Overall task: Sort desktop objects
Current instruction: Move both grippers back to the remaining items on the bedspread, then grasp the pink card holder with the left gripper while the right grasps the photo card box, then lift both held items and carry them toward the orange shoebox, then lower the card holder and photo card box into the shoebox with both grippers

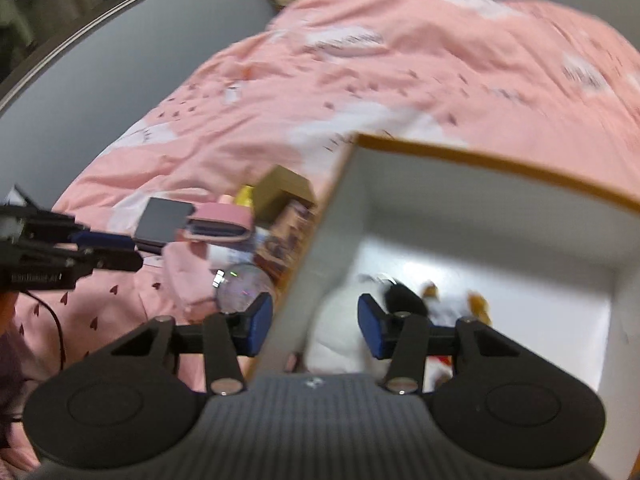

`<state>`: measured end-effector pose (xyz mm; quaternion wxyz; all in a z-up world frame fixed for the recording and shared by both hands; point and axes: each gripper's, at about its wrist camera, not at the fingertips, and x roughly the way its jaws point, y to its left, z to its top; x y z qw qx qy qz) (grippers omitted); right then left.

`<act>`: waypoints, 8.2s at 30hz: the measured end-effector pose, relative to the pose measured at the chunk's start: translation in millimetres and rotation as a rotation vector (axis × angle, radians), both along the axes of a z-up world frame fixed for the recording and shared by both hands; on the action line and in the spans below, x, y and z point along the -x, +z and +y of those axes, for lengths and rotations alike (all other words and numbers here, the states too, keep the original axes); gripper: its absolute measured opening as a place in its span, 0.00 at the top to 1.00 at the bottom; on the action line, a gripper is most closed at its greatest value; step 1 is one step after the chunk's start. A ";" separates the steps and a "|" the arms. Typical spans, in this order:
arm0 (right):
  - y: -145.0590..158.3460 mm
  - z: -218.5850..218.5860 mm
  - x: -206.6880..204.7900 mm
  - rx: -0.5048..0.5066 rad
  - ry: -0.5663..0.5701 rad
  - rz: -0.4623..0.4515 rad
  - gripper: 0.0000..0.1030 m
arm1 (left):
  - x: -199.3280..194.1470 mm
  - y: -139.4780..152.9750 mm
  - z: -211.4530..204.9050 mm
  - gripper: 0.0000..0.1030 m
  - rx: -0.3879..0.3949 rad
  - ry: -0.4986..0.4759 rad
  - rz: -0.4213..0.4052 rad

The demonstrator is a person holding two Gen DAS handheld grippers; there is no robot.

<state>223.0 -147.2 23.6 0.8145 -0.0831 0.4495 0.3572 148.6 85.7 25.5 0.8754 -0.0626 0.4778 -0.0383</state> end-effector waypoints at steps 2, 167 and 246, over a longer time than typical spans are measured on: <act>-0.8 20.2 2.3 0.025 0.047 -0.015 0.57 | 0.1 1.1 12.0 0.70 0.001 0.025 -0.003; 47.2 -105.1 -7.9 -0.203 -0.440 0.000 0.77 | -96.1 34.6 -125.8 0.77 0.337 -0.102 -0.143; -61.3 -30.1 -119.4 -0.223 -0.486 0.302 0.67 | -125.9 -8.3 -50.2 0.69 0.335 0.131 -0.024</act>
